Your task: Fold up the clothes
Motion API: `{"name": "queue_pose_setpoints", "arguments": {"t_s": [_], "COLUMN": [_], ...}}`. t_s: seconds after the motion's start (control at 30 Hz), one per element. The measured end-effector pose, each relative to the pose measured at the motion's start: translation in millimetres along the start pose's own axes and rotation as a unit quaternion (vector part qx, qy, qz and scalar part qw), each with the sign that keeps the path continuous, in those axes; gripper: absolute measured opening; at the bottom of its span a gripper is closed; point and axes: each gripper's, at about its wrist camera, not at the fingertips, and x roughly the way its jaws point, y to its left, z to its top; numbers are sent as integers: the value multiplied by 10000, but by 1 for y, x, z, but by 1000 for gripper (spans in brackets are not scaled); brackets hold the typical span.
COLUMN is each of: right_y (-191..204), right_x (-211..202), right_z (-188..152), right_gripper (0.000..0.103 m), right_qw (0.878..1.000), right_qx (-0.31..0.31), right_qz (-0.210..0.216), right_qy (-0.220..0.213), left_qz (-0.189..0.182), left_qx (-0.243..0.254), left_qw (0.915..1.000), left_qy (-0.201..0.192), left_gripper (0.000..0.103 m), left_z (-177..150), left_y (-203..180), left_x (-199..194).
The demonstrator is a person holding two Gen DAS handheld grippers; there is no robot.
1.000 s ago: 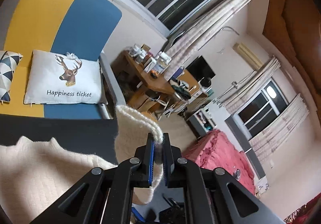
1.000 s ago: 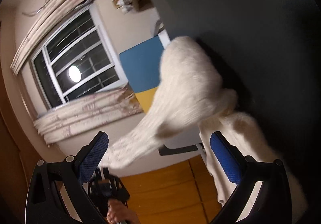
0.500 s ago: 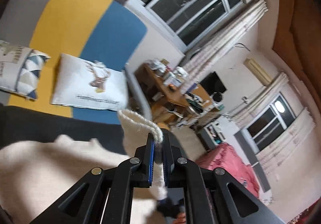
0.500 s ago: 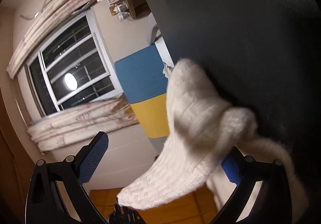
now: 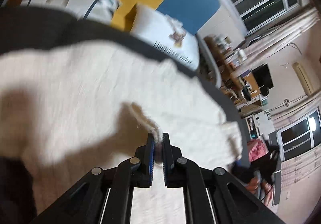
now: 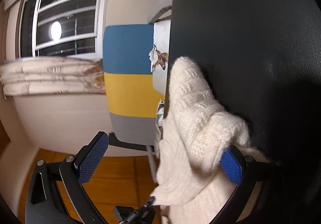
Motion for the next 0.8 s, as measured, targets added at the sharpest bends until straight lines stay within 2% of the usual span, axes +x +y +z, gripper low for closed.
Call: {"name": "queue_pose_setpoints", "arguments": {"t_s": [0.07, 0.17, 0.27, 0.33, 0.4, 0.43, 0.47, 0.57, 0.67, 0.73, 0.8], "right_y": [3, 7, 17, 22, 27, 29, 31, 42, 50, 47, 42], "right_x": [3, 5, 9, 12, 15, 17, 18, 19, 14, 16, 17], "right_z": [-2, -5, -9, -12, -14, -15, -16, -18, -21, -24, -26], "right_gripper": [103, 103, 103, 103, 103, 103, 103, 89, 88, 88, 88], "right_qw": [9997, 9974, 9914, 9856, 9798, 9762, 9730, 9636, 9567, 9492, 9463], "right_qx": [-182, -519, -1015, -1338, -1579, -1711, -1818, -2180, -2490, -2623, -2634], "right_qz": [-187, -476, -786, -978, -1165, -1270, -1365, -1489, -1456, -1671, -1785], "right_qy": [43, 156, 270, 333, 384, 407, 400, 412, 386, 481, 571], "left_qz": [22, -16, 69, 82, 231, 309, 322, 393, 499, 569, 873], "left_qx": [-138, -265, -146, -21, 159, 250, 329, 489, 605, 682, 677], "left_qw": [9998, 9992, 9995, 9995, 9994, 9991, 9989, 9976, 9958, 9943, 9929], "left_qy": [161, 306, 263, 309, 182, 114, -24, -296, -468, -582, -442], "left_gripper": [6, 18, 21, 21, 19, 16, 6, 6, 7, 7, 7], "left_z": [-10, -8, -4, -1, 3, 4, 8, 12, 12, 13, 6], "left_y": [15, 22, 15, 8, -1, -5, -11, -18, -19, -20, -9], "left_x": [8, 12, 11, 12, 12, 12, 8, -1, -7, -11, -3]}}
